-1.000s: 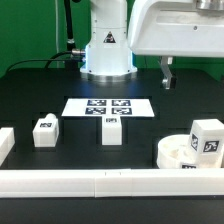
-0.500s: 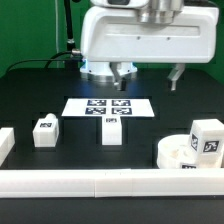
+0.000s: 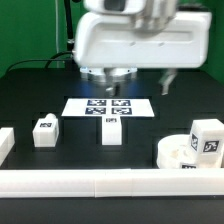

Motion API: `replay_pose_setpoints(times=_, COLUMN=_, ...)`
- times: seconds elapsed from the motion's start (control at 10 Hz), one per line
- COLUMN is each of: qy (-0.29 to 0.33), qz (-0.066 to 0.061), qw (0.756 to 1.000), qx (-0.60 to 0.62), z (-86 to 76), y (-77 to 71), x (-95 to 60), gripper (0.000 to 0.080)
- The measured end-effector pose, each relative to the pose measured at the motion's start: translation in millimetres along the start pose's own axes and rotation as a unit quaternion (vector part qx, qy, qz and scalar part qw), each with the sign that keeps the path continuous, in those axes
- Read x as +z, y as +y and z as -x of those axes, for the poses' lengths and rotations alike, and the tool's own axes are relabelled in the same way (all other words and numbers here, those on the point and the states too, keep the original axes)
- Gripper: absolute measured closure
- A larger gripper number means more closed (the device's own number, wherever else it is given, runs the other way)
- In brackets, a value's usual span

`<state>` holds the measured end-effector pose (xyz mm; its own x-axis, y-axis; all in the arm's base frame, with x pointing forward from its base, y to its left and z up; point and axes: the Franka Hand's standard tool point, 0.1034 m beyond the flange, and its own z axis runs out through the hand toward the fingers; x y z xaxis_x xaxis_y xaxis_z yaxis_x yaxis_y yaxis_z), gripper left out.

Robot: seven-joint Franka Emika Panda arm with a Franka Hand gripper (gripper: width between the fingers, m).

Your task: Assemble stool

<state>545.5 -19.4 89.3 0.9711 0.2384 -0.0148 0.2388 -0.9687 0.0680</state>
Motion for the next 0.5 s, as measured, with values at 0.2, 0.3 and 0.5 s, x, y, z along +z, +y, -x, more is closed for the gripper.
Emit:
replay_pose_setpoints(times=0.2, qy=-0.002, qz=0.0, qw=1.0, qx=-0.005, z=1.0, y=0.8, x=2.6, gripper=0.015)
replay_pose_setpoints(times=0.3, qy=-0.011, qz=-0.001, qw=1.0, qx=-0.006, z=2.0, y=-0.4, x=2.7, gripper=0.015)
replay_pose_setpoints(times=0.5, qy=-0.018, qz=-0.003, qw=1.0, qx=-0.006, z=3.7, y=-1.3, x=3.6, gripper=0.015)
